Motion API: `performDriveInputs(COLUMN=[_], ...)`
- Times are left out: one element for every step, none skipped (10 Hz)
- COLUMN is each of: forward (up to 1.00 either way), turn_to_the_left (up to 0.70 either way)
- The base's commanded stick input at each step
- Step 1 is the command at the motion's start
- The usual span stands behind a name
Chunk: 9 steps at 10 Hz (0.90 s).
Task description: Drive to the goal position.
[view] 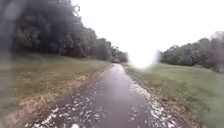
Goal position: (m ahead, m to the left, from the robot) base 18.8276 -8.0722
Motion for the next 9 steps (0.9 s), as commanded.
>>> performDriveInputs(forward=[0.50, 0.50, 0.50, 0.50, 0.50, 0.50, 0.50, 0.50, 0.50], turn_to_the_left=[0.00, 0.00, 0.00, 0.00, 0.00, 0.00, 0.00, 0.00, 0.00])
